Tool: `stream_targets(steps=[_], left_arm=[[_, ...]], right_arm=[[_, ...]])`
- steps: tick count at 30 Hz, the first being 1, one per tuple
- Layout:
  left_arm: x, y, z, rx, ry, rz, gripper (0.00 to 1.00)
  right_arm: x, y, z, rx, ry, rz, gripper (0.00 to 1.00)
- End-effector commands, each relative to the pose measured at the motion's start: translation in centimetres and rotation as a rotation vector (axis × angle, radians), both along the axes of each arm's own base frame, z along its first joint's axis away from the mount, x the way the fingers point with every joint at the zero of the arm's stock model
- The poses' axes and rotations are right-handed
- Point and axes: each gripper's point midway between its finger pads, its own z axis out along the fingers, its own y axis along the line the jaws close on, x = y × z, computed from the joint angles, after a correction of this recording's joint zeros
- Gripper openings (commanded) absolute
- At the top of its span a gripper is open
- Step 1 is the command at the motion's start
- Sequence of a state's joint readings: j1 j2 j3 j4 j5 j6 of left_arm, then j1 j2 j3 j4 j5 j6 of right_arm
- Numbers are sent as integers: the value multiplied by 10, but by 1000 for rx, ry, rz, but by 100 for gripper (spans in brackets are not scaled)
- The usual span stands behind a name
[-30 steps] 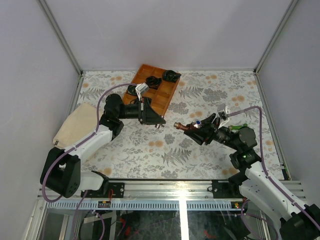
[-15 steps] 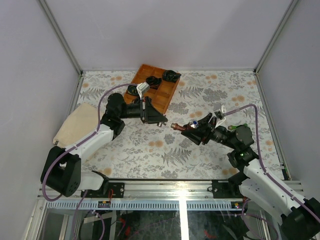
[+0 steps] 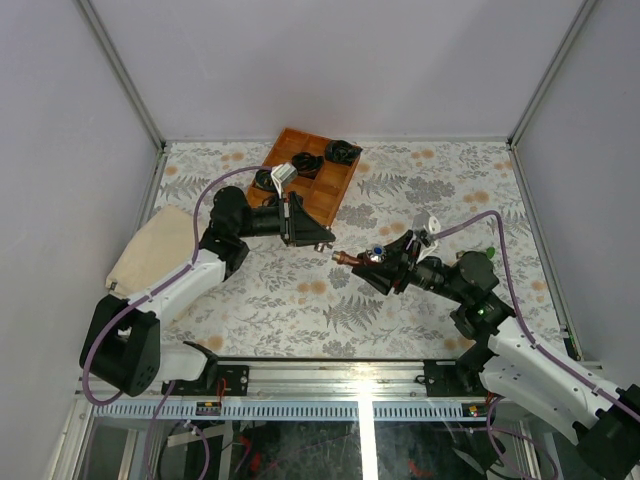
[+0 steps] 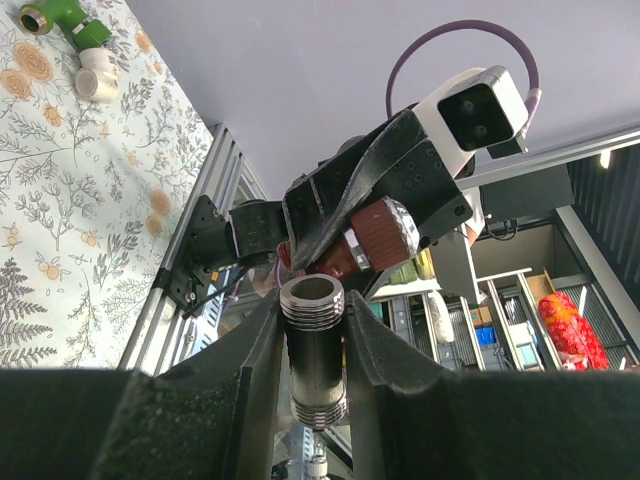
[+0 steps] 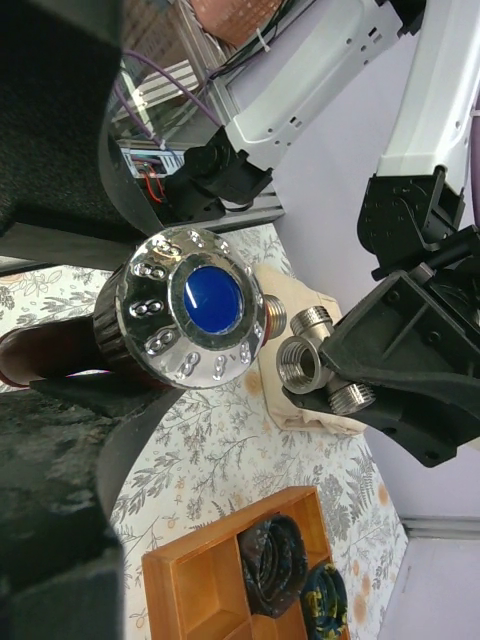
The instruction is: Install the water faucets
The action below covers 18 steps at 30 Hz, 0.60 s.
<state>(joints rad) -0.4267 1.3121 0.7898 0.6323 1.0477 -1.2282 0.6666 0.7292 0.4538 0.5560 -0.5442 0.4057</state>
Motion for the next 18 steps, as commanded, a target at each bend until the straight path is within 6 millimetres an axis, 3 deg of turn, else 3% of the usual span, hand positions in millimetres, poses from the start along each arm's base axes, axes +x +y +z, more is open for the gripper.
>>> stream_targets(steps=[1, 8, 18], left_arm=[[-6, 0, 10, -25, -23, -8, 0], [-13, 2, 12, -29, -34, -44, 0], [-20, 1, 14, -13, -57, -84, 0]], right_arm=[[4, -2, 34, 66, -95, -35, 0], [17, -5, 32, 74, -96, -102, 0], [17, -1, 38, 108, -95, -82, 0]])
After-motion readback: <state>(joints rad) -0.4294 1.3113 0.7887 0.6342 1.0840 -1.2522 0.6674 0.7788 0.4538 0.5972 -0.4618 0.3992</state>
